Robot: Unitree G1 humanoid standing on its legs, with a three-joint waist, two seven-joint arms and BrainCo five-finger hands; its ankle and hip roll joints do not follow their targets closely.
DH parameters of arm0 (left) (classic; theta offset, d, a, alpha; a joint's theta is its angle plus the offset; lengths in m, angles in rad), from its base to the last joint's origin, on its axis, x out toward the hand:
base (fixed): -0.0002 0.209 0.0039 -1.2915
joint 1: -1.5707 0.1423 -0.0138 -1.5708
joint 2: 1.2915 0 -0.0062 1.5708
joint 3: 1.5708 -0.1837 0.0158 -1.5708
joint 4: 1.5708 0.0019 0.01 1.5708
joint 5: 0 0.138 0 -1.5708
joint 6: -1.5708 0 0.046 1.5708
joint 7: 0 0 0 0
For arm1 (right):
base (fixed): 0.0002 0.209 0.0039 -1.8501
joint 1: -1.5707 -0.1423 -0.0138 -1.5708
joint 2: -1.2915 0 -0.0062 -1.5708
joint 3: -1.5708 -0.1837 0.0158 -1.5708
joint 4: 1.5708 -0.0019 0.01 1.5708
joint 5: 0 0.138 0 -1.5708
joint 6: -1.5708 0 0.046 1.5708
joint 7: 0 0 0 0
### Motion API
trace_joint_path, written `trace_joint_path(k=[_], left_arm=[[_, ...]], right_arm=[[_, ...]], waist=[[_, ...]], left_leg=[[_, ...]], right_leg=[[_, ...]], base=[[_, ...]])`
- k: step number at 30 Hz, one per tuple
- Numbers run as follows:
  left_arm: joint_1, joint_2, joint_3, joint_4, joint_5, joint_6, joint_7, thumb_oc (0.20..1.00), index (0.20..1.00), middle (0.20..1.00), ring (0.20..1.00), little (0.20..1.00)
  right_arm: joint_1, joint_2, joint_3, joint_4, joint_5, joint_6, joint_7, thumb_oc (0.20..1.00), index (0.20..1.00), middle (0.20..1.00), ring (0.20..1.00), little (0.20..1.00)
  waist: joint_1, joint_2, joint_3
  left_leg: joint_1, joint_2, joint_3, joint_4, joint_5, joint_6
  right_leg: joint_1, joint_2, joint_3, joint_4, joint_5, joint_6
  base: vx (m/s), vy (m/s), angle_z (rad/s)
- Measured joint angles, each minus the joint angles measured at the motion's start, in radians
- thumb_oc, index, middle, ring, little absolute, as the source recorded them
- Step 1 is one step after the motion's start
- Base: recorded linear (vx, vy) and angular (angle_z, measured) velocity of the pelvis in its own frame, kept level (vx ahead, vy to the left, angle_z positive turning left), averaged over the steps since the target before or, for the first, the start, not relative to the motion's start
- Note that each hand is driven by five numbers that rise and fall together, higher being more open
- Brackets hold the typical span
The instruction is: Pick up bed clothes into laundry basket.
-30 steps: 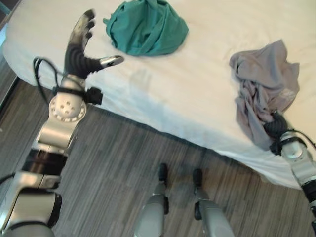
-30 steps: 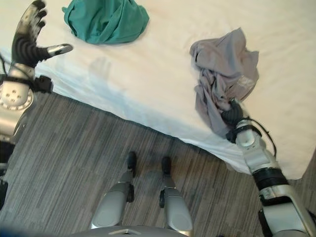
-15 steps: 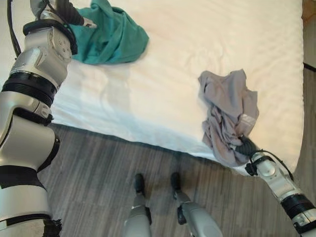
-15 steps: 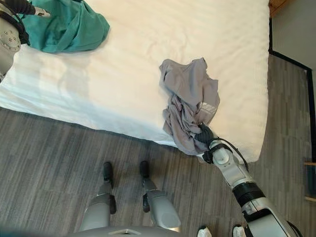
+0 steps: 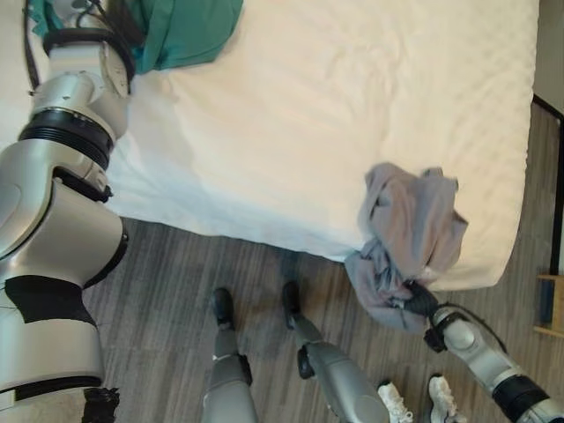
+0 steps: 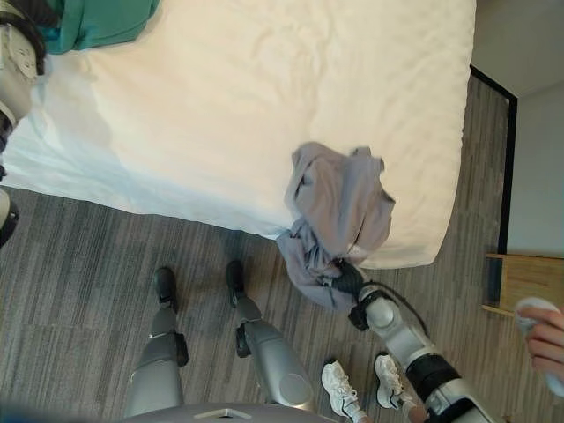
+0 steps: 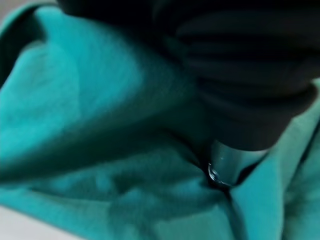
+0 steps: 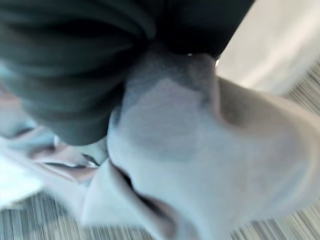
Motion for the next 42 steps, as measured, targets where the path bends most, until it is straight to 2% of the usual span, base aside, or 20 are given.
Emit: trace_joint_path(k=[2, 5, 6, 7, 8, 9, 10, 11, 13, 14, 15, 19, 20, 21, 25, 27, 31, 32, 35, 42], left_arm=[[0.06, -0.025, 0.041, -0.131, 0.008, 0.017, -0.009, 0.2, 0.2, 0.2, 0.2, 0.2], [0.17, 0.007, 0.101, -0.326, 0.004, 0.003, -0.034, 0.2, 0.2, 0.2, 0.2, 0.2], [0.316, 0.01, 0.196, -0.497, -0.029, -0.037, -0.047, 0.2, 0.2, 0.2, 0.2, 0.2], [0.372, -0.005, 0.24, -0.524, -0.054, -0.054, -0.049, 0.2, 0.2, 0.2, 0.2, 0.2], [0.454, 0.009, 0.306, -0.598, -0.129, -0.064, -0.059, 0.2, 0.2, 0.2, 0.2, 0.2], [0.68, 0.002, 0.48, -0.74, -0.29, -0.113, -0.074, 0.2, 0.2, 0.2, 0.2, 0.2], [0.758, -0.002, 0.541, -0.785, -0.354, -0.125, -0.087, 0.2, 0.2, 0.2, 0.2, 0.2], [0.945, -0.038, 0.664, -0.884, -0.472, -0.154, -0.096, 0.2, 0.2, 0.2, 0.2, 0.2], [1.13, -0.078, 0.699, -0.937, -0.606, -0.184, -0.111, 0.2, 0.2, 0.2, 0.2, 0.2], [1.226, -0.119, 0.781, -0.998, -0.656, -0.191, -0.123, 0.2, 0.2, 0.2, 0.2, 0.2], [1.296, -0.166, 0.818, -1.015, -0.699, -0.193, -0.122, 0.2, 0.2, 0.2, 0.2, 0.2], [1.593, -0.284, 0.956, -1.094, -0.808, -0.19, -0.166, 0.2, 0.2, 0.2, 0.2, 0.2], [1.679, -0.307, 0.979, -1.125, -0.831, -0.191, -0.178, 0.2, 0.2, 0.2, 0.2, 0.2], [1.763, -0.329, 0.996, -1.135, -0.838, -0.19, -0.202, 0.2, 0.2, 0.2, 0.2, 0.2], [1.807, -0.366, 1.025, -1.17, -0.838, -0.188, -0.225, 0.2, 0.2, 0.2, 0.2, 0.2], [1.839, -0.464, 1.067, -1.198, -0.879, -0.189, -0.237, 0.2, 0.2, 0.2, 0.2, 0.2], [1.841, -0.508, 1.027, -1.199, -0.879, -0.188, -0.253, 0.2, 0.2, 0.2, 0.2, 0.2], [1.851, -0.497, 0.979, -1.202, -0.878, -0.181, -0.293, 0.2, 0.2, 0.2, 0.2, 0.2], [1.852, -0.49, 1.01, -1.218, -0.82, -0.185, -0.234, 0.2, 0.2, 0.2, 0.2, 0.2], [1.851, -0.495, 1.253, -1.234, -0.788, -0.228, -0.113, 0.2, 0.2, 0.2, 0.2, 0.2]], right_arm=[[0.01, 0.015, 0.003, 0.027, 0.0, -0.001, -0.003, 0.2, 0.2, 0.2, 0.2, 0.2], [0.011, 0.015, -0.02, 0.025, -0.001, -0.002, -0.007, 0.2, 0.2, 0.2, 0.2, 0.2], [0.015, 0.012, -0.072, 0.017, -0.001, 0.0, -0.01, 0.2, 0.2, 0.2, 0.2, 0.2], [0.018, 0.011, -0.083, 0.013, -0.001, 0.001, -0.016, 0.2, 0.2, 0.2, 0.2, 0.2], [0.012, 0.014, -0.095, -0.005, 0.0, 0.012, -0.012, 0.2, 0.2, 0.2, 0.2, 0.2], [0.035, 0.017, -0.154, -0.069, 0.021, 0.015, -0.011, 0.2, 0.2, 0.2, 0.2, 0.2], [0.037, 0.022, -0.177, -0.09, 0.044, 0.018, -0.008, 0.2, 0.2, 0.2, 0.2, 0.2], [0.063, 0.047, -0.253, -0.153, 0.114, 0.02, -0.005, 0.2, 0.2, 0.2, 0.2, 0.2], [0.075, 0.076, -0.32, -0.183, 0.238, 0.0, 0.0, 0.2, 0.2, 0.2, 0.2, 0.2], [0.09, 0.098, -0.356, -0.218, 0.28, -0.005, 0.002, 0.2, 0.2, 0.2, 0.2, 0.2], [0.107, 0.095, -0.376, -0.245, 0.317, -0.017, 0.001, 0.2, 0.2, 0.2, 0.2, 0.2], [0.146, 0.132, -0.432, -0.361, 0.4, -0.005, 0.029, 0.2, 0.2, 0.2, 0.2, 0.2], [0.181, 0.144, -0.454, -0.425, 0.435, -0.016, 0.039, 0.2, 0.2, 0.2, 0.2, 0.2], [0.205, 0.145, -0.471, -0.463, 0.48, -0.024, 0.058, 0.2, 0.2, 0.2, 0.2, 0.2], [0.201, 0.152, -0.461, -0.467, 0.513, -0.015, 0.092, 0.2, 0.2, 0.2, 0.2, 0.2], [0.226, 0.177, -0.462, -0.498, 0.513, -0.004, 0.113, 0.2, 0.2, 0.2, 0.2, 0.2], [0.267, 0.192, -0.462, -0.508, 0.513, 0.016, 0.128, 0.2, 0.2, 0.2, 0.2, 0.2], [0.278, 0.214, -0.425, -0.497, 0.511, 0.023, 0.129, 0.2, 0.2, 0.2, 0.2, 0.2], [0.249, 0.215, -0.425, -0.455, 0.513, 0.021, 0.094, 0.2, 0.2, 0.2, 0.2, 0.2], [0.231, 0.209, -0.523, -0.413, 0.541, 0.02, 0.029, 0.2, 0.2, 0.2, 0.2, 0.2]], waist=[[0.025, 0.023, 0.019], [0.049, 0.05, 0.038], [0.058, 0.081, 0.06], [0.072, 0.09, 0.063], [0.087, 0.099, 0.067], [0.083, 0.113, 0.078], [0.079, 0.124, 0.084], [0.075, 0.141, 0.09], [0.109, 0.167, 0.092], [0.101, 0.166, 0.092], [0.111, 0.188, 0.093], [0.13, 0.221, 0.083], [0.13, 0.234, 0.068], [0.144, 0.253, 0.013], [0.188, 0.273, -0.057], [0.205, 0.283, -0.097], [0.207, 0.281, -0.158], [0.207, 0.281, -0.233], [0.189, 0.279, -0.23], [0.179, 0.273, -0.182]], left_leg=[[0.031, -0.006, -0.003, 0.0, 0.0, 0.001], [0.065, -0.011, -0.007, 0.0, -0.005, 0.006], [0.096, -0.018, 0.0, 0.0, -0.011, 0.009], [0.104, -0.019, 0.009, 0.0, -0.014, 0.005], [0.114, -0.023, 0.013, 0.0, -0.015, 0.009], [0.142, -0.036, 0.021, -0.001, -0.02, 0.008], [0.154, -0.038, 0.02, -0.001, -0.021, 0.009], [0.175, -0.04, 0.021, -0.001, -0.025, 0.009], [0.206, -0.039, 0.014, -0.001, -0.027, 0.006], [0.224, -0.043, 0.016, -0.001, -0.026, 0.006], [0.241, -0.041, 0.011, -0.001, -0.025, 0.006], [0.356, -0.04, 0.003, -0.006, -0.052, -0.009], [0.383, -0.039, -0.009, -0.006, -0.057, -0.013], [0.404, -0.039, -0.027, -0.006, -0.061, -0.017], [0.431, -0.039, -0.043, -0.001, -0.061, -0.016], [0.461, -0.039, -0.038, -0.001, -0.066, -0.017], [0.492, -0.041, -0.046, -0.004, -0.07, -0.012], [0.523, -0.033, -0.04, -0.007, -0.075, -0.006], [0.522, -0.041, -0.065, -0.002, -0.077, -0.012], [0.54, -0.041, -0.04, -0.001, -0.082, -0.019]], right_leg=[[0.03, -0.007, 0.0, 0.0, 0.0, 0.0], [0.063, -0.012, -0.001, 0.0, 0.0, -0.001], [0.091, -0.019, -0.002, 0.0, -0.004, -0.006], [0.097, -0.022, -0.004, 0.0, -0.005, -0.008], [0.105, -0.025, -0.007, 0.0, -0.011, -0.011], [0.13, -0.036, -0.015, 0.0, -0.033, -0.043], [0.143, -0.038, -0.019, 0.0, -0.039, -0.051], [0.163, -0.039, -0.022, 0.0, -0.049, -0.056], [0.199, -0.037, -0.026, 0.0, -0.069, -0.067], [0.215, -0.04, -0.024, 0.0, -0.079, -0.08], [0.236, -0.039, -0.026, 0.0, -0.08, -0.081], [0.356, -0.044, -0.037, -0.002, -0.133, -0.09], [0.386, -0.043, -0.046, -0.006, -0.148, -0.094], [0.415, -0.041, -0.064, -0.006, -0.164, -0.096], [0.446, -0.04, -0.08, -0.006, -0.17, -0.099], [0.478, -0.043, -0.079, -0.007, -0.176, -0.096], [0.512, -0.045, -0.091, -0.006, -0.184, -0.099], [0.54, -0.039, -0.093, -0.006, -0.193, -0.106], [0.538, -0.038, -0.083, -0.006, -0.191, -0.109], [0.538, -0.034, -0.042, -0.007, -0.189, -0.109]], base=[[0.0, 0.0, 0.0], [0.0, 0.004, -0.01], [-0.01, 0.008, -0.1], [-0.02, 0.007, -0.14], [0.03, 0.025, -0.18], [0.03, 0.024, -0.09], [0.05, 0.049, -0.04], [0.05, 0.053, 0.05], [0.09, 0.058, 0.07], [0.1, 0.04, 0.1], [0.12, 0.025, 0.12], [0.1, -0.033, 0.08], [0.07, -0.061, 0.33], [0.08, -0.047, 0.38], [0.05, -0.042, 0.16], [0.05, -0.05, -0.02], [0.02, -0.055, 0.05], [-0.01, -0.036, 0.01], [0.0, 0.0, 0.0], [0.0, -0.028, -0.13]])
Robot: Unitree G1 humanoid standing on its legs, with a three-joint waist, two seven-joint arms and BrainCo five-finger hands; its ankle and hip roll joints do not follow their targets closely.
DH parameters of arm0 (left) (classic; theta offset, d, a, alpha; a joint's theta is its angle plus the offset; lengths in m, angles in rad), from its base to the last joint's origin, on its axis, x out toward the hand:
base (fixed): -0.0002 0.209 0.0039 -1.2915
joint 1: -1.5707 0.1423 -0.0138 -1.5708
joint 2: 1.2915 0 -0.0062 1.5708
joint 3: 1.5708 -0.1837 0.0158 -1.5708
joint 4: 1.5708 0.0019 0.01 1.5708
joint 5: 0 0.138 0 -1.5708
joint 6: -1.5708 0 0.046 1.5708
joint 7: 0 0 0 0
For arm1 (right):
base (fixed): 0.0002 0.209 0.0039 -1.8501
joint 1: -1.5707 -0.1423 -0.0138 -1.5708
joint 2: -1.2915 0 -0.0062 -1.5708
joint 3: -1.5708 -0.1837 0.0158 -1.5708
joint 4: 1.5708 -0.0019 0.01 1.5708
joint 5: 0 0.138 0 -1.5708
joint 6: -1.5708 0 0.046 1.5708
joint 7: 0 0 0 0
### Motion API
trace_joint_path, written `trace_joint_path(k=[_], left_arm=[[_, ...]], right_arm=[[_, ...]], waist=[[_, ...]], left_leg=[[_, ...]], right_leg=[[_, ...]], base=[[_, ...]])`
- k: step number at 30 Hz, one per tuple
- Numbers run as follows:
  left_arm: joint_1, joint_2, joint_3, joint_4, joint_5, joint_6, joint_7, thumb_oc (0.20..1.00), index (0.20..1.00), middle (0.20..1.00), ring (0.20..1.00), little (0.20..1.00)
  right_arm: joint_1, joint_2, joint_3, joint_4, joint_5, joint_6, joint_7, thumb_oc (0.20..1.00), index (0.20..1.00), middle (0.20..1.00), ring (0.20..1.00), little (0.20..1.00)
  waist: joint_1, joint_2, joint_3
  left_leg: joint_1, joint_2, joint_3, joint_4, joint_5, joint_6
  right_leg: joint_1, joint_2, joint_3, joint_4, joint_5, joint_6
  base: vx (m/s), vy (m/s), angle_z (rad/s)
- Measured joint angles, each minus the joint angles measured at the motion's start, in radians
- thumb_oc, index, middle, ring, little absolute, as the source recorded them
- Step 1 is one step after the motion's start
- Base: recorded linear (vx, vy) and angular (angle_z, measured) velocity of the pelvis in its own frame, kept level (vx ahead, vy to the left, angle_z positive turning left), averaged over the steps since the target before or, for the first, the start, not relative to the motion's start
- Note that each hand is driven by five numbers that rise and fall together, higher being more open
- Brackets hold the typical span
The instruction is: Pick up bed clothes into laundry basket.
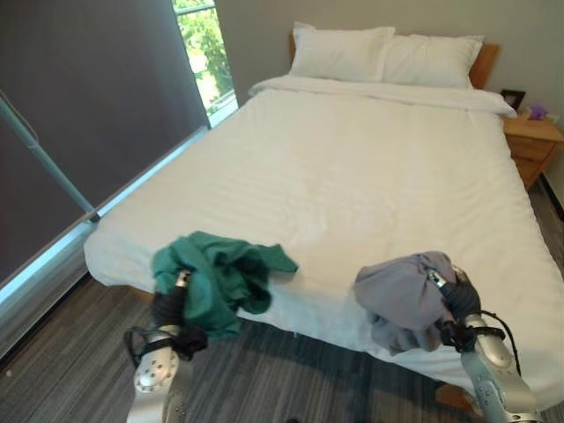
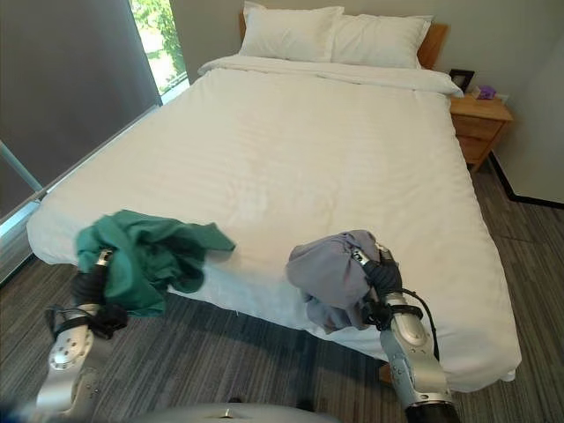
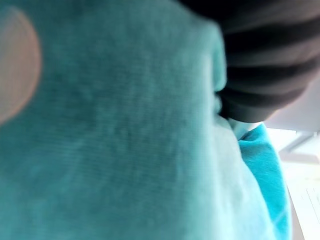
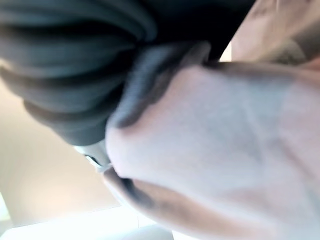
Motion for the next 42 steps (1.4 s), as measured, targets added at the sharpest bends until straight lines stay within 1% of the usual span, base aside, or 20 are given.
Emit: trace_joint_path(k=[2, 3, 4, 5, 7, 10, 13, 14, 15, 17, 18, 19, 21, 23, 27, 34, 35, 37, 38, 42], left_arm=[[-0.016, 0.016, 0.043, 0.0, 0.012, -0.002, 0.027, 0.2, 0.2, 0.2, 0.2, 0.2], [-0.019, 0.014, 0.069, -0.001, 0.012, -0.011, 0.047, 0.2, 0.2, 0.2, 0.2, 0.2], [-0.019, 0.009, 0.087, -0.002, 0.012, -0.02, 0.076, 0.2, 0.2, 0.2, 0.2, 0.2], [-0.031, 0.001, 0.115, 0.0, 0.012, -0.026, 0.11, 0.2, 0.2, 0.2, 0.2, 0.2], [-0.056, 0.004, 0.136, -0.001, 0.041, -0.031, 0.128, 0.2, 0.2, 0.2, 0.2, 0.2], [-0.109, 0.033, 0.154, -0.021, 0.05, -0.062, 0.125, 0.2, 0.2, 0.2, 0.2, 0.2], [-0.164, 0.057, 0.145, -0.033, 0.05, -0.077, 0.122, 0.2, 0.2, 0.2, 0.2, 0.2], [-0.153, 0.076, 0.125, -0.047, 0.051, -0.088, 0.118, 0.2, 0.2, 0.2, 0.2, 0.2], [-0.129, 0.116, 0.109, -0.073, 0.053, -0.099, 0.103, 0.2, 0.2, 0.2, 0.2, 0.2], [-0.16, 0.081, 0.091, -0.042, 0.075, -0.081, 0.077, 0.2, 0.2, 0.2, 0.2, 0.2], [-0.162, 0.047, 0.084, -0.032, 0.077, -0.079, 0.071, 0.2, 0.2, 0.2, 0.2, 0.2], [-0.149, 0.02, 0.085, -0.03, 0.072, -0.08, 0.071, 0.2, 0.2, 0.2, 0.2, 0.2], [-0.124, -0.003, 0.081, -0.029, 0.069, -0.078, 0.064, 0.2, 0.2, 0.2, 0.2, 0.2], [-0.132, 0.007, 0.081, -0.036, 0.067, -0.078, 0.056, 0.2, 0.2, 0.2, 0.2, 0.2], [-0.1, 0.024, 0.071, -0.037, 0.067, -0.061, 0.033, 0.2, 0.2, 0.2, 0.2, 0.2], [-0.122, 0.027, -0.008, -0.043, 0.036, -0.06, -0.008, 0.2, 0.2, 0.2, 0.2, 0.2], [-0.124, 0.023, -0.025, -0.041, 0.027, -0.058, -0.008, 0.2, 0.2, 0.2, 0.2, 0.2], [-0.129, 0.02, -0.047, -0.042, 0.027, -0.056, -0.009, 0.2, 0.2, 0.2, 0.2, 0.2], [-0.11, 0.011, -0.06, -0.043, 0.027, -0.05, -0.016, 0.2, 0.2, 0.2, 0.2, 0.2], [-0.088, -0.002, -0.065, -0.031, 0.027, -0.041, -0.024, 0.2, 0.2, 0.2, 0.2, 0.2]], right_arm=[[0.016, -0.003, -0.086, -0.022, -0.011, -0.005, -0.01, 0.2, 0.2, 0.2, 0.2, 0.2], [0.01, 0.003, -0.122, -0.024, -0.011, -0.011, -0.023, 0.2, 0.2, 0.2, 0.2, 0.2], [-0.013, 0.004, -0.143, -0.022, -0.011, -0.021, -0.044, 0.2, 0.2, 0.2, 0.2, 0.2], [-0.055, 0.001, -0.156, -0.008, -0.011, -0.036, -0.064, 0.2, 0.2, 0.2, 0.2, 0.2], [-0.091, -0.004, -0.186, -0.02, -0.012, -0.051, -0.079, 0.2, 0.2, 0.2, 0.2, 0.2], [-0.039, 0.005, -0.249, -0.054, -0.013, -0.075, -0.082, 0.2, 0.2, 0.2, 0.2, 0.2], [0.045, 0.062, -0.275, -0.059, -0.029, -0.075, -0.106, 0.2, 0.2, 0.2, 0.2, 0.2], [0.053, 0.081, -0.275, -0.066, -0.033, -0.08, -0.108, 0.2, 0.2, 0.2, 0.2, 0.2], [0.043, 0.115, -0.24, -0.061, -0.035, -0.084, -0.112, 0.2, 0.2, 0.2, 0.2, 0.2], [0.071, 0.098, -0.223, -0.067, -0.042, -0.072, -0.114, 0.2, 0.2, 0.2, 0.2, 0.2], [0.078, 0.09, -0.216, -0.067, -0.046, -0.064, -0.114, 0.2, 0.2, 0.2, 0.2, 0.2], [0.071, 0.082, -0.209, -0.069, -0.051, -0.059, -0.111, 0.2, 0.2, 0.2, 0.2, 0.2], [0.078, 0.072, -0.21, -0.071, -0.052, -0.059, -0.103, 0.2, 0.2, 0.2, 0.2, 0.2], [0.078, 0.072, -0.206, -0.073, -0.059, -0.056, -0.111, 0.2, 0.2, 0.2, 0.2, 0.2], [0.036, 0.073, -0.143, -0.074, -0.088, -0.053, -0.109, 0.2, 0.2, 0.2, 0.2, 0.2], [0.097, 0.06, -0.137, -0.066, -0.086, -0.046, -0.089, 0.2, 0.2, 0.2, 0.2, 0.2], [0.09, 0.053, -0.137, -0.062, -0.083, -0.047, -0.083, 0.2, 0.2, 0.2, 0.2, 0.2], [0.084, 0.04, -0.135, -0.065, -0.082, -0.045, -0.075, 0.2, 0.2, 0.2, 0.2, 0.2], [0.069, 0.032, -0.132, -0.067, -0.082, -0.044, -0.074, 0.2, 0.2, 0.2, 0.2, 0.2], [0.051, 0.019, -0.132, -0.067, -0.078, -0.048, -0.073, 0.2, 0.2, 0.2, 0.2, 0.2]], waist=[[-0.007, -0.025, 0.032], [0.011, -0.031, 0.049], [0.01, -0.043, 0.055], [0.018, -0.066, 0.061], [0.014, -0.063, 0.075], [-0.016, -0.055, 0.083], [-0.072, -0.074, 0.095], [-0.086, -0.091, 0.095], [-0.055, -0.085, 0.111], [-0.077, -0.045, 0.127], [-0.067, -0.008, 0.13], [-0.023, 0.017, 0.138], [-0.004, 0.038, 0.12], [-0.023, 0.009, 0.112], [0.001, -0.068, 0.081], [-0.009, -0.068, 0.084], [0.004, -0.069, 0.091], [0.018, -0.082, 0.106], [0.044, -0.08, 0.108], [0.054, -0.026, 0.1]], left_leg=[[-0.029, -0.011, -0.022, 0.071, -0.015, -0.007], [-0.035, -0.011, -0.089, 0.107, -0.036, -0.003], [-0.047, -0.029, -0.213, 0.161, -0.079, 0.014], [-0.066, -0.1, -0.429, 0.217, -0.113, 0.043], [-0.04, -0.18, -0.577, 0.241, -0.15, 0.058], [-0.057, -0.188, -0.484, 0.225, -0.164, 0.117], [-0.051, -0.186, -0.325, 0.232, -0.166, 0.132], [-0.086, -0.193, -0.238, 0.276, -0.173, 0.148], [-0.167, -0.163, -0.16, 0.342, -0.194, 0.169], [-0.173, -0.135, -0.149, 0.338, -0.198, 0.182], [-0.152, -0.089, -0.061, 0.314, -0.192, 0.189], [-0.107, -0.059, 0.007, 0.275, -0.183, 0.184], [-0.086, -0.044, -0.003, 0.221, -0.163, 0.169], [-0.085, -0.047, 0.026, 0.17, -0.122, 0.151], [-0.088, -0.053, 0.155, 0.131, -0.087, 0.106], [-0.149, 0.054, 0.112, 0.247, -0.067, 0.021], [-0.218, 0.071, 0.024, 0.381, -0.053, -0.005], [-0.307, 0.053, -0.091, 0.499, -0.054, -0.035], [-0.299, 0.025, -0.172, 0.425, -0.066, -0.053], [-0.213, -0.041, -0.226, 0.17, -0.047, -0.028]], right_leg=[[-0.018, 0.002, 0.049, 0.025, -0.008, -0.009], [-0.031, 0.004, 0.08, 0.034, -0.007, -0.01], [-0.051, 0.017, 0.153, 0.046, 0.003, -0.009], [-0.088, 0.01, 0.259, 0.064, 0.017, 0.008], [-0.125, 0.023, 0.407, 0.074, 0.031, 0.03], [-0.173, 0.026, 0.499, 0.082, 0.012, 0.084], [-0.221, 0.05, 0.448, 0.151, 0.02, 0.097], [-0.225, 0.041, 0.421, 0.14, 0.085, 0.087], [-0.265, 0.051, 0.368, 0.061, 0.233, 0.132], [-0.262, 0.024, 0.158, 0.151, 0.125, 0.101], [-0.233, -0.037, -0.058, 0.294, 0.012, 0.057], [-0.209, -0.078, -0.153, 0.388, -0.037, 0.054], [-0.128, -0.107, -0.17, 0.38, -0.057, 0.081], [-0.027, -0.134, -0.189, 0.292, -0.076, 0.109], [0.045, -0.133, -0.204, 0.084, -0.063, 0.109], [0.043, -0.026, -0.184, 0.064, -0.078, 0.013], [0.019, 0.0, -0.157, 0.096, -0.091, -0.026], [0.011, -0.011, -0.135, 0.11, -0.09, -0.03], [0.003, -0.01, -0.104, 0.107, -0.085, -0.026], [0.007, 0.011, -0.086, 0.08, -0.069, -0.022]], base=[[-0.04, 0.023, -0.3], [0.0, 0.057, -0.92], [-0.01, 0.056, -1.75], [0.04, 0.094, -1.97], [-0.07, 0.197, -2.2], [-0.08, 0.223, -1.76], [-0.26, 0.176, -1.44], [-0.36, 0.127, -2.34], [-0.26, 0.151, -2.39], [-0.29, 0.114, -1.76], [-0.21, 0.066, -1.74], [-0.12, 0.044, -2.17], [-0.06, -0.006, -1.39], [-0.03, -0.065, -0.6], [0.04, -0.131, -0.94], [0.04, -0.173, -0.05], [0.02, -0.105, -0.2], [0.12, -0.003, -0.37], [0.19, 0.011, -0.56], [0.11, 0.051, -0.39]])
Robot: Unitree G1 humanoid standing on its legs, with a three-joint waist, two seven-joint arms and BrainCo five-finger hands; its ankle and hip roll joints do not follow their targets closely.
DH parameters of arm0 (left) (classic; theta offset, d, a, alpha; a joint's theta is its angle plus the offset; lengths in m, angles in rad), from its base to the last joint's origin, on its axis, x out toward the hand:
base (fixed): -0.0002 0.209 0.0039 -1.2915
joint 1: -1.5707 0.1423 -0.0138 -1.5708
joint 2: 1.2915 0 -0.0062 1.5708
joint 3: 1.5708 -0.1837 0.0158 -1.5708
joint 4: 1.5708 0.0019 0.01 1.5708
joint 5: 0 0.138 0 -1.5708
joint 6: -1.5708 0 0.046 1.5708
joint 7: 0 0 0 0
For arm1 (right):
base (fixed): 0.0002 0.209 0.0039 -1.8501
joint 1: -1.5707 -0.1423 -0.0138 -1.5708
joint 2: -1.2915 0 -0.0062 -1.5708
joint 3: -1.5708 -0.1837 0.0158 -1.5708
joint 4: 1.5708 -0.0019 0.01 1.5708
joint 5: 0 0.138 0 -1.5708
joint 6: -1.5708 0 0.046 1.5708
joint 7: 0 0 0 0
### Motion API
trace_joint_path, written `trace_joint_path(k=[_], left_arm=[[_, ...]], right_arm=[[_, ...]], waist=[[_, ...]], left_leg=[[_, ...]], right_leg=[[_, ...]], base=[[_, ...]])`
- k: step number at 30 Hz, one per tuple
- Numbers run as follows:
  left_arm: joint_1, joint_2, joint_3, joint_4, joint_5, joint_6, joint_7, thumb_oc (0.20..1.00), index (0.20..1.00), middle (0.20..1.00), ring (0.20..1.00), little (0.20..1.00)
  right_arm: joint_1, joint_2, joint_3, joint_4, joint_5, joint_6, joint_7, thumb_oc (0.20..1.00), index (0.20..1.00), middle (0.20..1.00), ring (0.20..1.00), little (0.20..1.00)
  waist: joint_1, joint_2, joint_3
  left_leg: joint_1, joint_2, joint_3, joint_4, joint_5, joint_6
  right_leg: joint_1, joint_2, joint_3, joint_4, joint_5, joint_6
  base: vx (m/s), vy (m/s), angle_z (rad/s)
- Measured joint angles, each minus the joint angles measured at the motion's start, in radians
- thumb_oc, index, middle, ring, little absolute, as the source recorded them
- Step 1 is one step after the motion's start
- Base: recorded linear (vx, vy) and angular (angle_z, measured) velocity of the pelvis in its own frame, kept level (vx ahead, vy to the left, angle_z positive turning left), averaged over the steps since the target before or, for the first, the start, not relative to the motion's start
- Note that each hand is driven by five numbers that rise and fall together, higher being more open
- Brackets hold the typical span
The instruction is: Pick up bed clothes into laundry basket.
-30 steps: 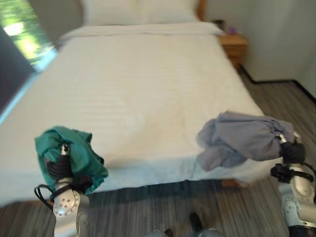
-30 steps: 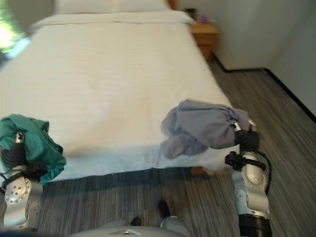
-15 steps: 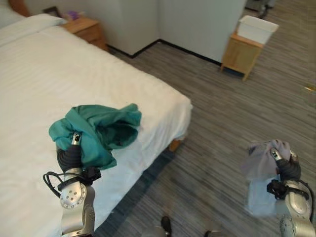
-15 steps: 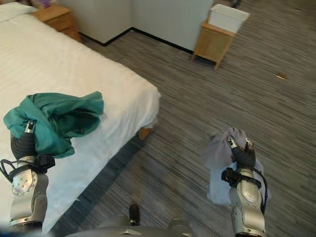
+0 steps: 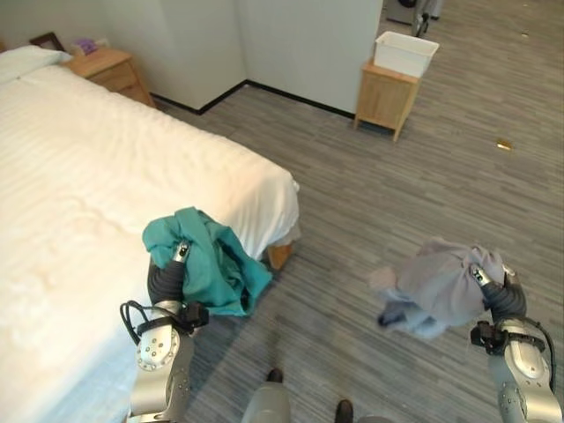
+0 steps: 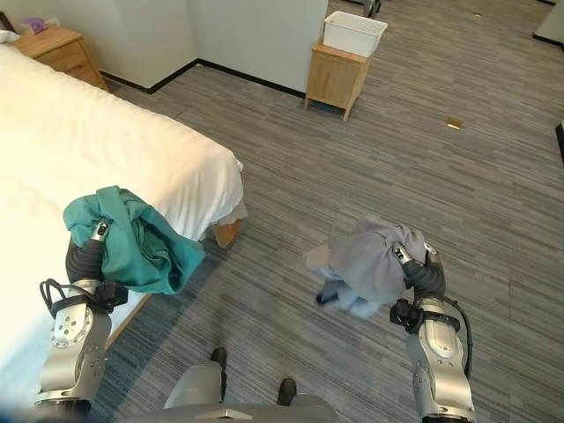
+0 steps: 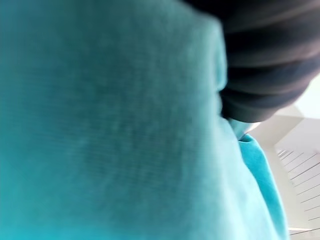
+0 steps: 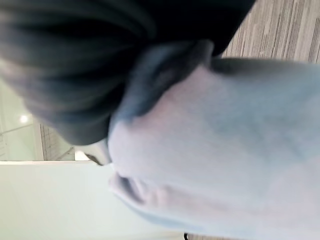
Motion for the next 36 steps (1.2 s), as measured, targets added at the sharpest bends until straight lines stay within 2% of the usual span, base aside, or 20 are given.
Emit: trace_joint_path(k=[1, 5, 10, 16, 18, 19, 21, 22, 24, 25, 26, 27, 28, 29, 30, 31, 32, 33, 35, 36], left_arm=[[0.012, 0.0, 0.004, -0.001, 0.0, 0.0, 0.0, 0.2, 0.2, 0.2, 0.2, 0.2], [0.016, 0.003, 0.028, -0.003, 0.001, 0.001, 0.003, 0.2, 0.2, 0.2, 0.2, 0.2], [0.016, 0.017, 0.103, -0.013, 0.004, 0.0, 0.018, 0.2, 0.2, 0.2, 0.2, 0.2], [0.035, 0.02, 0.131, -0.013, 0.004, 0.0, 0.035, 0.2, 0.2, 0.2, 0.2, 0.2], [0.045, 0.023, 0.148, -0.012, 0.004, -0.001, 0.047, 0.2, 0.2, 0.2, 0.2, 0.2], [0.038, 0.031, 0.152, -0.002, 0.004, -0.002, 0.061, 0.2, 0.2, 0.2, 0.2, 0.2], [0.02, 0.036, 0.154, 0.024, 0.007, -0.002, 0.069, 0.2, 0.2, 0.2, 0.2, 0.2], [0.013, 0.042, 0.152, 0.027, 0.008, -0.001, 0.069, 0.2, 0.2, 0.2, 0.2, 0.2], [0.004, 0.048, 0.146, 0.027, 0.013, -0.003, 0.08, 0.2, 0.2, 0.2, 0.2, 0.2], [0.003, 0.048, 0.142, 0.027, 0.013, -0.003, 0.083, 0.2, 0.2, 0.2, 0.2, 0.2], [-0.015, 0.047, 0.132, 0.031, 0.009, -0.003, 0.082, 0.2, 0.2, 0.2, 0.2, 0.2], [-0.044, 0.052, 0.116, 0.052, 0.0, -0.005, 0.081, 0.2, 0.2, 0.2, 0.2, 0.2], [-0.089, 0.078, 0.11, 0.098, 0.0, -0.009, 0.079, 0.2, 0.2, 0.2, 0.2, 0.2], [-0.095, 0.045, 0.11, 0.131, -0.002, -0.001, 0.082, 0.2, 0.2, 0.2, 0.2, 0.2], [-0.085, 0.038, 0.115, 0.144, -0.001, 0.002, 0.079, 0.2, 0.2, 0.2, 0.2, 0.2], [-0.067, 0.027, 0.126, 0.144, -0.001, 0.002, 0.08, 0.2, 0.2, 0.2, 0.2, 0.2], [-0.065, 0.021, 0.134, 0.143, -0.001, 0.0, 0.081, 0.2, 0.2, 0.2, 0.2, 0.2], [-0.062, 0.034, 0.138, 0.138, 0.0, -0.002, 0.08, 0.2, 0.2, 0.2, 0.2, 0.2], [-0.022, 0.033, 0.137, 0.131, 0.0, 0.0, 0.081, 0.2, 0.2, 0.2, 0.2, 0.2], [0.007, 0.037, 0.134, 0.118, 0.0, -0.001, 0.08, 0.2, 0.2, 0.2, 0.2, 0.2]], right_arm=[[0.011, 0.007, 0.002, 0.002, 0.0, 0.001, 0.0, 0.2, 0.2, 0.2, 0.2, 0.2], [0.028, 0.015, 0.016, 0.003, 0.0, 0.003, 0.004, 0.2, 0.2, 0.2, 0.2, 0.2], [0.001, 0.025, 0.042, 0.002, -0.002, 0.01, 0.037, 0.2, 0.2, 0.2, 0.2, 0.2], [-0.051, 0.025, 0.042, 0.001, -0.002, 0.013, 0.038, 0.2, 0.2, 0.2, 0.2, 0.2], [-0.073, 0.026, 0.047, 0.004, -0.002, 0.014, 0.037, 0.2, 0.2, 0.2, 0.2, 0.2], [-0.082, 0.023, 0.048, 0.006, -0.004, 0.012, 0.037, 0.2, 0.2, 0.2, 0.2, 0.2], [-0.101, 0.022, 0.056, 0.009, -0.009, 0.013, 0.036, 0.2, 0.2, 0.2, 0.2, 0.2], [-0.096, 0.024, 0.061, 0.008, -0.009, 0.014, 0.036, 0.2, 0.2, 0.2, 0.2, 0.2], [-0.073, 0.024, 0.079, 0.006, -0.009, 0.015, 0.04, 0.2, 0.2, 0.2, 0.2, 0.2], [-0.071, 0.024, 0.079, 0.003, -0.009, 0.015, 0.04, 0.2, 0.2, 0.2, 0.2, 0.2], [-0.065, 0.025, 0.072, -0.001, -0.009, 0.014, 0.039, 0.2, 0.2, 0.2, 0.2, 0.2], [-0.051, 0.035, 0.069, 0.002, -0.009, 0.014, 0.037, 0.2, 0.2, 0.2, 0.2, 0.2], [-0.032, 0.055, 0.062, -0.014, -0.009, 0.012, 0.037, 0.2, 0.2, 0.2, 0.2, 0.2], [-0.053, 0.021, 0.062, -0.011, -0.009, 0.007, 0.037, 0.2, 0.2, 0.2, 0.2, 0.2], [-0.06, 0.027, 0.062, 0.004, -0.008, 0.015, 0.034, 0.2, 0.2, 0.2, 0.2, 0.2], [-0.057, 0.027, 0.066, -0.001, -0.009, 0.017, 0.034, 0.2, 0.2, 0.2, 0.2, 0.2], [-0.057, 0.025, 0.066, -0.005, -0.009, 0.017, 0.033, 0.2, 0.2, 0.2, 0.2, 0.2], [-0.06, 0.024, 0.065, -0.01, -0.009, 0.017, 0.032, 0.2, 0.2, 0.2, 0.2, 0.2], [-0.056, 0.025, 0.068, -0.007, -0.009, 0.017, 0.033, 0.2, 0.2, 0.2, 0.2, 0.2], [-0.042, 0.025, 0.07, -0.008, -0.009, 0.015, 0.034, 0.2, 0.2, 0.2, 0.2, 0.2]], waist=[[0.003, 0.013, -0.002], [-0.004, 0.0, -0.005], [0.002, -0.011, -0.007], [0.01, -0.024, -0.008], [0.025, -0.017, -0.004], [0.033, -0.011, 0.001], [0.028, 0.03, 0.022], [0.022, 0.038, 0.026], [-0.006, 0.027, 0.029], [-0.007, 0.029, 0.029], [-0.025, 0.027, 0.027], [-0.046, -0.006, 0.019], [-0.077, -0.1, 0.017], [-0.086, -0.032, 0.022], [-0.08, -0.019, 0.038], [-0.081, 0.006, 0.034], [-0.088, 0.028, 0.033], [-0.096, 0.024, 0.034], [-0.089, 0.013, 0.013], [-0.087, 0.007, -0.018]], left_leg=[[0.024, -0.005, -0.022, -0.026, 0.074, 0.054], [0.071, -0.042, -0.012, -0.111, 0.105, 0.089], [0.126, -0.068, 0.024, -0.167, 0.109, 0.098], [0.136, -0.07, 0.054, -0.167, 0.095, 0.107], [0.135, -0.056, 0.089, -0.168, 0.086, 0.11], [0.131, -0.046, 0.101, -0.168, 0.074, 0.125], [0.132, -0.007, 0.103, -0.168, 0.073, 0.125], [0.135, 0.0, 0.097, -0.168, 0.073, 0.127], [0.134, -0.008, 0.085, -0.16, 0.065, 0.138], [0.118, -0.001, 0.081, -0.158, 0.058, 0.137], [0.099, 0.01, 0.044, -0.159, 0.04, 0.111], [0.098, -0.02, 0.025, -0.14, 0.01, 0.076], [0.012, -0.12, 0.075, 0.15, -0.043, 0.131], [0.044, -0.082, 0.052, 0.231, -0.205, 0.131], [0.085, -0.063, 0.062, 0.185, -0.231, 0.134], [0.096, -0.031, 0.064, 0.157, -0.226, 0.135], [0.088, -0.007, 0.06, 0.151, -0.227, 0.133], [0.114, 0.008, 0.052, 0.117, -0.228, 0.129], [0.199, 0.04, 0.088, 0.074, -0.24, 0.095], [0.22, 0.044, 0.093, 0.057, -0.255, 0.08]], right_leg=[[0.017, 0.014, 0.019, -0.005, 0.01, 0.015], [0.038, -0.022, 0.036, -0.041, 0.016, 0.04], [0.07, -0.057, 0.069, -0.072, 0.017, 0.057], [0.063, -0.064, 0.102, -0.071, 0.018, 0.066], [0.017, -0.061, 0.125, -0.012, 0.009, 0.081], [-0.034, -0.051, 0.131, 0.07, 0.001, 0.091], [-0.152, -0.019, 0.094, 0.285, 0.0, 0.111], [-0.197, -0.019, 0.07, 0.357, -0.023, 0.131], [-0.287, -0.04, 0.029, 0.387, -0.059, 0.115], [-0.304, -0.033, 0.015, 0.369, -0.066, 0.104], [-0.308, -0.008, 0.006, 0.306, -0.07, 0.097], [-0.309, -0.017, 0.027, 0.229, -0.084, 0.092], [-0.299, -0.104, 0.108, 0.166, -0.103, 0.118], [-0.289, -0.066, 0.083, 0.191, -0.017, 0.122], [-0.317, -0.065, 0.068, 0.255, -0.005, 0.127], [-0.363, -0.04, 0.043, 0.287, -0.007, 0.115], [-0.389, -0.028, 0.029, 0.265, -0.003, 0.109], [-0.414, -0.048, -0.024, 0.208, 0.008, 0.108], [-0.388, -0.072, -0.11, 0.2, 0.023, 0.076], [-0.375, -0.077, -0.117, 0.184, 0.026, 0.073]], base=[[0.07, 0.089, -0.31], [0.09, 0.081, -0.08], [0.06, 0.081, -0.18], [0.03, 0.111, -0.17], [0.06, 0.127, -0.55], [0.11, 0.111, -0.71], [0.1, 0.064, -0.37], [0.11, 0.048, -0.06], [0.35, -0.013, 0.1], [0.5, -0.081, 0.41], [0.39, -0.1, 0.69], [0.38, -0.128, 1.21], [0.38, -0.136, 1.1], [0.41, -0.157, 0.44], [0.47, -0.165, -0.36], [0.48, -0.165, -0.44], [0.63, -0.215, -0.12], [0.46, -0.153, -0.02], [0.42, -0.138, -0.24], [0.5, -0.175, -0.14]])
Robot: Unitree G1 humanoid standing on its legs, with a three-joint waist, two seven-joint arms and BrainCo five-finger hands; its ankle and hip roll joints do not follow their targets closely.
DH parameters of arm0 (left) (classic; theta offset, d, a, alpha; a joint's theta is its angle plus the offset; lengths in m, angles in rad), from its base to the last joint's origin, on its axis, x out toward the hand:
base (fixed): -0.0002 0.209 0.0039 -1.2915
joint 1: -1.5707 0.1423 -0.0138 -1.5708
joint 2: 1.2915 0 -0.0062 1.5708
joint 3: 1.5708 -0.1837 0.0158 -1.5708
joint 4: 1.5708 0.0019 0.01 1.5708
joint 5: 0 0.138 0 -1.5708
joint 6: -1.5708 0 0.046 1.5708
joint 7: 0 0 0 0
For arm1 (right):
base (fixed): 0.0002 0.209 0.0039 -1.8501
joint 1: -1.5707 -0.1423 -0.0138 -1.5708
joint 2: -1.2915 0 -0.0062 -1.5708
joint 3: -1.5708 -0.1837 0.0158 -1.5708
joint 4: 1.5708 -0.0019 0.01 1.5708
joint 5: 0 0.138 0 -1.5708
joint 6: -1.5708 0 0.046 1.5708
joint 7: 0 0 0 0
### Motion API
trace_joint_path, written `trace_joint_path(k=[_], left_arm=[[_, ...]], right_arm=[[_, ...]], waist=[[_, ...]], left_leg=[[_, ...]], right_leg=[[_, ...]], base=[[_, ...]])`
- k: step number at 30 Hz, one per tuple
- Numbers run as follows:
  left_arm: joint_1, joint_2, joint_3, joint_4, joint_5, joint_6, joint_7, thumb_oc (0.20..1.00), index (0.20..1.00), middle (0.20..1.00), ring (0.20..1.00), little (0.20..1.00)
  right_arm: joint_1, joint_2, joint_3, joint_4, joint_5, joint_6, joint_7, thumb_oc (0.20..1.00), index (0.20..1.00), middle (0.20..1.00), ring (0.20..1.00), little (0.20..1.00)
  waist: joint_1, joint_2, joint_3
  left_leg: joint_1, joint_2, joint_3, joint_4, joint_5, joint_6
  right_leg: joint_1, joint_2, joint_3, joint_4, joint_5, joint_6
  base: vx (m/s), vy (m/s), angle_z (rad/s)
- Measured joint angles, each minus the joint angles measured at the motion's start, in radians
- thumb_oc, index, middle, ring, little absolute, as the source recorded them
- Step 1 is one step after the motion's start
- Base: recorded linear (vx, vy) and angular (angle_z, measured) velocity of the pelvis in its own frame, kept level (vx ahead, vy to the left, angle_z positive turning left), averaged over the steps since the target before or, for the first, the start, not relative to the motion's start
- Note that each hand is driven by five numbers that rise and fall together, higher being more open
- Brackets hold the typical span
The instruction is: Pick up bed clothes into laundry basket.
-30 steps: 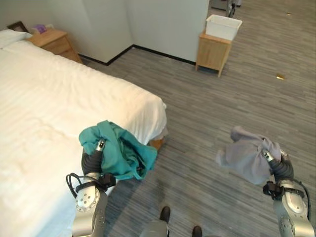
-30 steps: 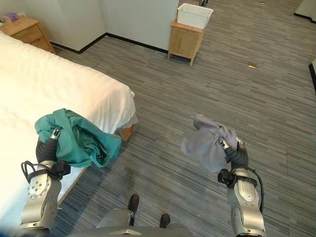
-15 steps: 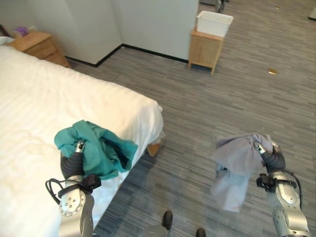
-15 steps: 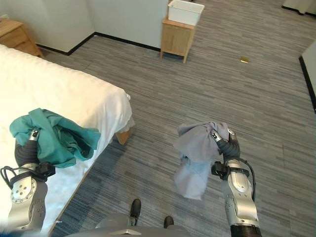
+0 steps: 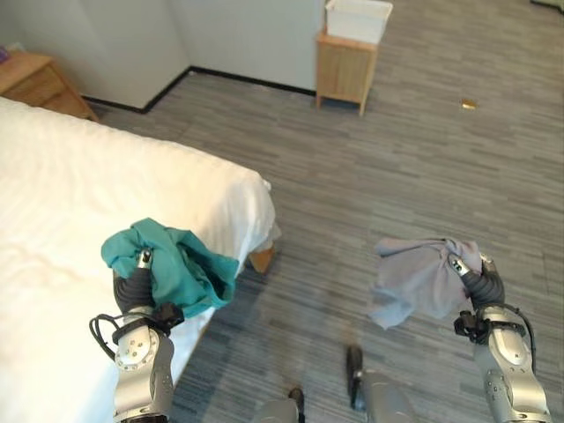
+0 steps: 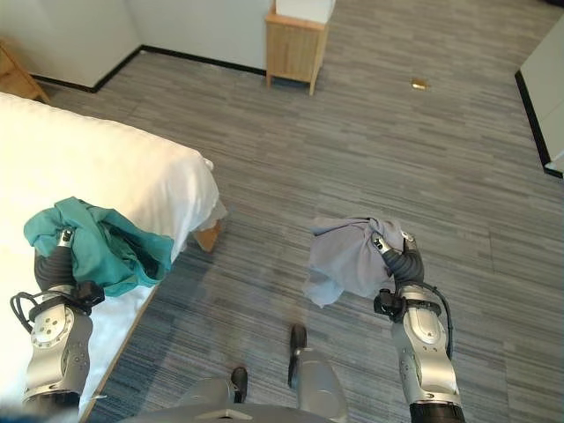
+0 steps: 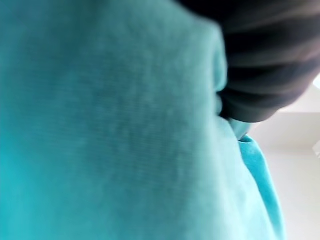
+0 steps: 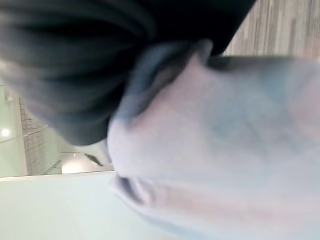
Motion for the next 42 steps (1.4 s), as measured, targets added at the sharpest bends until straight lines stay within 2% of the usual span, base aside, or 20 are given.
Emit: trace_joint_path(k=[1, 3, 6, 8, 11, 13, 14, 16, 18, 21, 22, 24, 26, 29, 31, 36, 38, 39, 40, 42], left_arm=[[0.016, 0.005, 0.002, -0.015, 0.0, 0.0, 0.0, 0.2, 0.2, 0.2, 0.2, 0.2], [0.03, 0.003, -0.004, -0.022, -0.002, -0.002, 0.0, 0.2, 0.2, 0.2, 0.2, 0.2], [0.019, 0.002, -0.034, -0.007, -0.018, 0.003, -0.001, 0.2, 0.2, 0.2, 0.2, 0.2], [-0.026, 0.0, -0.048, -0.011, -0.026, 0.002, -0.007, 0.2, 0.2, 0.2, 0.2, 0.2], [-0.04, -0.036, -0.062, -0.025, -0.04, -0.001, -0.021, 0.2, 0.2, 0.2, 0.2, 0.2], [-0.013, -0.039, -0.065, -0.022, -0.04, 0.001, -0.025, 0.2, 0.2, 0.2, 0.2, 0.2], [0.0, -0.041, -0.061, -0.022, -0.041, 0.0, -0.024, 0.2, 0.2, 0.2, 0.2, 0.2], [0.019, -0.05, -0.027, -0.022, -0.04, -0.002, -0.029, 0.2, 0.2, 0.2, 0.2, 0.2], [0.024, -0.072, 0.004, -0.023, -0.038, -0.003, -0.026, 0.2, 0.2, 0.2, 0.2, 0.2], [0.043, -0.071, 0.027, -0.027, -0.038, -0.001, -0.021, 0.2, 0.2, 0.2, 0.2, 0.2], [0.049, -0.056, 0.028, -0.027, -0.038, 0.0, -0.02, 0.2, 0.2, 0.2, 0.2, 0.2], [0.008, -0.054, 0.034, -0.024, -0.038, 0.001, -0.019, 0.2, 0.2, 0.2, 0.2, 0.2], [-0.006, -0.036, 0.009, -0.023, -0.038, 0.002, -0.015, 0.2, 0.2, 0.2, 0.2, 0.2], [-0.055, -0.019, -0.003, -0.03, -0.037, -0.001, -0.008, 0.2, 0.2, 0.2, 0.2, 0.2], [-0.088, -0.008, -0.017, -0.033, -0.038, -0.001, -0.012, 0.2, 0.2, 0.2, 0.2, 0.2], [-0.068, -0.009, 0.008, -0.006, -0.038, -0.002, -0.018, 0.2, 0.2, 0.2, 0.2, 0.2], [-0.073, -0.008, -0.008, 0.02, -0.037, -0.001, -0.018, 0.2, 0.2, 0.2, 0.2, 0.2], [-0.056, -0.026, -0.03, 0.026, -0.036, 0.001, -0.027, 0.2, 0.2, 0.2, 0.2, 0.2], [-0.047, -0.054, -0.03, 0.029, -0.036, 0.002, -0.027, 0.2, 0.2, 0.2, 0.2, 0.2], [-0.029, -0.078, -0.052, 0.026, -0.036, 0.003, -0.034, 0.2, 0.2, 0.2, 0.2, 0.2]], right_arm=[[0.01, -0.001, 0.003, 0.0, 0.0, -0.004, 0.0, 0.2, 0.2, 0.2, 0.2, 0.2], [0.003, -0.003, 0.003, 0.062, 0.004, -0.006, 0.0, 0.2, 0.2, 0.2, 0.2, 0.2], [0.008, -0.051, 0.0, 0.035, 0.009, -0.016, 0.0, 0.2, 0.2, 0.2, 0.2, 0.2], [0.005, -0.057, -0.006, 0.045, 0.009, -0.011, -0.014, 0.2, 0.2, 0.2, 0.2, 0.2], [-0.04, -0.015, -0.042, 0.046, 0.016, -0.015, -0.044, 0.2, 0.2, 0.2, 0.2, 0.2], [-0.085, -0.031, -0.023, 0.046, 0.023, -0.022, -0.043, 0.2, 0.2, 0.2, 0.2, 0.2], [-0.07, -0.051, 0.007, 0.052, 0.022, -0.021, -0.041, 0.2, 0.2, 0.2, 0.2, 0.2], [-0.06, -0.071, 0.051, 0.057, 0.017, -0.018, -0.035, 0.2, 0.2, 0.2, 0.2, 0.2], [-0.055, -0.076, 0.056, 0.06, 0.014, -0.011, -0.031, 0.2, 0.2, 0.2, 0.2, 0.2], [-0.053, -0.055, 0.086, 0.039, 0.001, 0.005, 0.003, 0.2, 0.2, 0.2, 0.2, 0.2], [-0.055, -0.033, 0.086, 0.04, 0.001, 0.004, 0.011, 0.2, 0.2, 0.2, 0.2, 0.2], [-0.08, -0.011, 0.095, 0.022, 0.0, 0.005, 0.009, 0.2, 0.2, 0.2, 0.2, 0.2], [-0.104, 0.009, 0.104, 0.002, -0.001, 0.006, 0.025, 0.2, 0.2, 0.2, 0.2, 0.2], [-0.121, 0.006, 0.134, -0.027, -0.002, 0.004, 0.032, 0.2, 0.2, 0.2, 0.2, 0.2], [-0.112, -0.001, 0.15, -0.032, -0.002, 0.009, 0.048, 0.2, 0.2, 0.2, 0.2, 0.2], [-0.039, -0.018, 0.127, -0.029, -0.002, 0.014, 0.04, 0.2, 0.2, 0.2, 0.2, 0.2], [-0.043, -0.018, 0.113, -0.025, -0.002, 0.016, 0.035, 0.2, 0.2, 0.2, 0.2, 0.2], [-0.041, -0.019, 0.098, -0.008, -0.001, 0.014, 0.036, 0.2, 0.2, 0.2, 0.2, 0.2], [-0.05, -0.022, 0.09, 0.015, -0.001, 0.014, 0.037, 0.2, 0.2, 0.2, 0.2, 0.2], [-0.059, -0.023, 0.084, 0.052, 0.0, 0.016, 0.031, 0.2, 0.2, 0.2, 0.2, 0.2]], waist=[[-0.007, -0.014, -0.028], [0.004, -0.038, -0.065], [0.027, 0.004, -0.07], [0.049, -0.034, -0.033], [0.109, -0.08, 0.029], [0.124, 0.0, 0.04], [0.141, 0.016, 0.033], [0.168, 0.015, 0.01], [0.19, 0.028, -0.007], [0.232, -0.051, -0.016], [0.247, -0.081, -0.027], [0.231, -0.081, -0.021], [0.211, -0.045, 0.001], [0.167, 0.033, 0.03], [0.109, 0.071, 0.047], [0.041, 0.03, 0.002], [0.027, 0.03, -0.008], [0.03, -0.01, -0.039], [0.036, 0.002, -0.048], [0.039, 0.034, -0.062]], left_leg=[[0.018, 0.004, 0.001, -0.014, -0.015, -0.012], [-0.088, 0.052, -0.017, 0.422, -0.028, -0.104], [-0.277, 0.077, -0.094, 0.844, 0.219, -0.105], [-0.371, 0.036, -0.061, 0.979, 0.248, -0.086], [-0.449, -0.041, 0.064, 0.585, 0.157, -0.05], [-0.518, -0.03, 0.074, 0.321, 0.183, -0.03], [-0.487, -0.062, 0.038, 0.052, 0.196, -0.011], [-0.471, -0.118, 0.018, -0.121, 0.197, -0.015], [-0.424, -0.146, 0.018, -0.138, 0.265, 0.026], [-0.353, -0.151, 0.085, -0.036, 0.415, 0.13], [-0.342, -0.164, 0.106, -0.013, 0.362, 0.125], [-0.261, -0.189, 0.086, -0.005, 0.279, 0.164], [-0.192, -0.189, 0.075, -0.017, 0.291, 0.143], [-0.08, -0.185, -0.007, -0.031, 0.206, 0.174], [0.005, -0.166, -0.08, -0.091, 0.196, 0.138], [0.232, -0.152, -0.211, -0.154, 0.043, 0.05], [0.282, -0.128, -0.186, -0.142, 0.036, 0.039], [0.324, -0.175, -0.132, -0.059, 0.034, 0.035], [0.32, -0.172, -0.109, 0.021, 0.024, 0.019], [0.22, -0.144, -0.104, 0.279, 0.007, -0.058]], right_leg=[[0.016, -0.003, 0.0, -0.003, -0.011, -0.001], [0.082, 0.058, -0.003, 0.034, -0.032, -0.066], [0.145, 0.138, -0.002, 0.024, -0.063, -0.178], [0.206, 0.138, 0.028, 0.008, -0.06, -0.202], [0.366, 0.115, 0.131, -0.121, -0.083, -0.181], [0.472, 0.167, 0.157, -0.207, -0.101, -0.147], [0.533, 0.179, 0.18, -0.228, -0.119, -0.157], [0.612, 0.16, 0.21, -0.255, -0.193, -0.128], [0.692, 0.156, 0.243, -0.247, -0.236, -0.1], [0.689, 0.095, 0.27, -0.028, -0.247, -0.056], [0.672, 0.07, 0.27, 0.011, -0.238, -0.044], [0.495, 0.036, 0.247, 0.425, -0.066, 0.098], [0.338, -0.01, 0.168, 0.732, 0.045, 0.085], [0.102, -0.031, 0.11, 0.865, -0.09, 0.024], [-0.052, -0.025, 0.02, 0.598, -0.152, -0.017], [-0.047, 0.067, -0.019, -0.183, -0.058, -0.011], [-0.03, 0.11, -0.09, -0.195, -0.028, -0.046], [0.021, 0.114, -0.099, -0.153, 0.098, -0.213], [0.032, 0.114, -0.087, -0.126, 0.173, -0.245], [0.061, 0.138, -0.039, -0.079, 0.127, -0.229]], base=[[0.53, -0.239, -0.04], [0.48, -0.312, -0.16], [0.4, -0.267, -0.35], [0.56, -0.076, -0.28], [0.53, 0.03, -0.64], [0.73, 0.072, -0.87], [0.89, 0.045, -0.67], [0.71, 0.047, -0.64], [0.65, 0.153, -0.45], [0.57, 0.171, -0.51], [0.61, 0.347, -0.53], [0.63, 0.368, -0.1], [0.36, 0.182, 0.17], [0.63, 0.121, 0.42], [0.63, -0.066, 1.04], [0.78, -0.189, 0.78], [0.54, -0.154, 0.53], [0.64, -0.178, 0.14], [0.62, -0.203, -0.13], [0.37, -0.154, -0.03]])
